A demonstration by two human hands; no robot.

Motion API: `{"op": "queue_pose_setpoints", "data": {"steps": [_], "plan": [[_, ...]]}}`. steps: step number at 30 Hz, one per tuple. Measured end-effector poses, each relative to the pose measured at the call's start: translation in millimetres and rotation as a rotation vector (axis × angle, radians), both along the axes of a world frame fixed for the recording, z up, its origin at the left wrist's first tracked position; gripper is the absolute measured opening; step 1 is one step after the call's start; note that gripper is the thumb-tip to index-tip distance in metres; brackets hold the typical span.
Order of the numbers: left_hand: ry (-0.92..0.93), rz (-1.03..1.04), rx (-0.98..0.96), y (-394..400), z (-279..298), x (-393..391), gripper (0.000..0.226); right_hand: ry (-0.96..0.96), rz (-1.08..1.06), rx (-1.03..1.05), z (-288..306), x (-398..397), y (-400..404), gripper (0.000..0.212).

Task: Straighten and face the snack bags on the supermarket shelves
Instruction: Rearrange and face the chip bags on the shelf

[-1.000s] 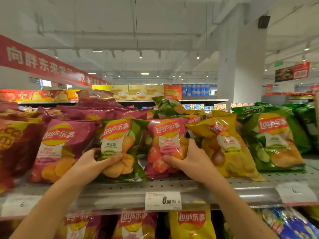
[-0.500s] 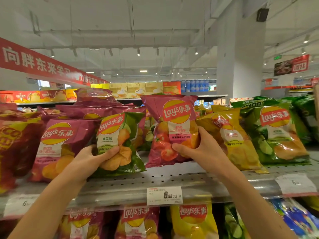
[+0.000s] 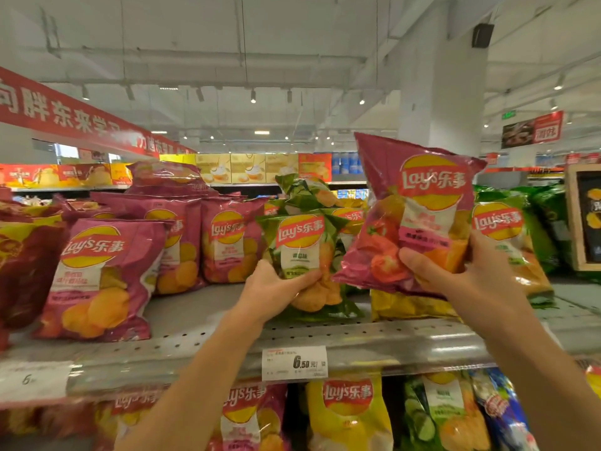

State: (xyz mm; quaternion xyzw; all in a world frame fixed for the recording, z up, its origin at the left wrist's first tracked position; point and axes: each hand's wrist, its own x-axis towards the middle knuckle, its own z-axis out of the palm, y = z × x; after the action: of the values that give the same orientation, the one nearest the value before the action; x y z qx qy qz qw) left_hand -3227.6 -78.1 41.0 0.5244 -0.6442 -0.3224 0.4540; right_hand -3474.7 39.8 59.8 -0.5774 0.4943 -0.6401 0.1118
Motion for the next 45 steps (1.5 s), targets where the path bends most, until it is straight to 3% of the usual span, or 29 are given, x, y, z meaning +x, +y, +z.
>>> {"op": "queue_pose_setpoints", "data": {"steps": [6,9,11,13,16,19,23,26,36,41,45], "plan": [[-0.196,0.13,0.011,0,-1,-12,0.108,0.034,0.022,0.034,-20,20,4,0.074],[-0.164,0.018,0.052,3,0,-10,0.098,0.061,0.037,0.023,-23,38,2,0.073],[-0.144,-0.05,0.042,9,1,4,0.078,0.07,0.066,0.02,-24,54,0,0.077],[-0.221,-0.001,-0.09,20,-4,33,0.054,0.074,0.09,0.026,-24,73,-4,0.08],[-0.501,0.333,-0.411,49,-23,89,0.043,0.104,0.13,0.038,-22,111,-12,0.076],[-0.634,0.557,-0.673,79,-43,137,0.025,0.134,0.163,0.046,-22,157,-26,0.066],[-0.731,0.671,-0.749,96,-64,182,0.021,0.222,0.195,0.146,-28,217,-48,0.068],[-0.689,0.69,-0.77,94,-77,202,0.014,0.322,0.161,0.244,-34,245,-60,0.077],[-0.559,0.665,-0.92,80,-91,212,0.03,0.566,0.14,0.541,-24,270,-85,0.117],[-0.504,0.692,-0.918,77,-91,216,0.031,0.615,0.074,0.514,-25,257,-72,0.115],[-0.368,0.76,-0.886,77,-81,199,0.032,0.592,0.017,0.324,-29,232,-55,0.1]]}}
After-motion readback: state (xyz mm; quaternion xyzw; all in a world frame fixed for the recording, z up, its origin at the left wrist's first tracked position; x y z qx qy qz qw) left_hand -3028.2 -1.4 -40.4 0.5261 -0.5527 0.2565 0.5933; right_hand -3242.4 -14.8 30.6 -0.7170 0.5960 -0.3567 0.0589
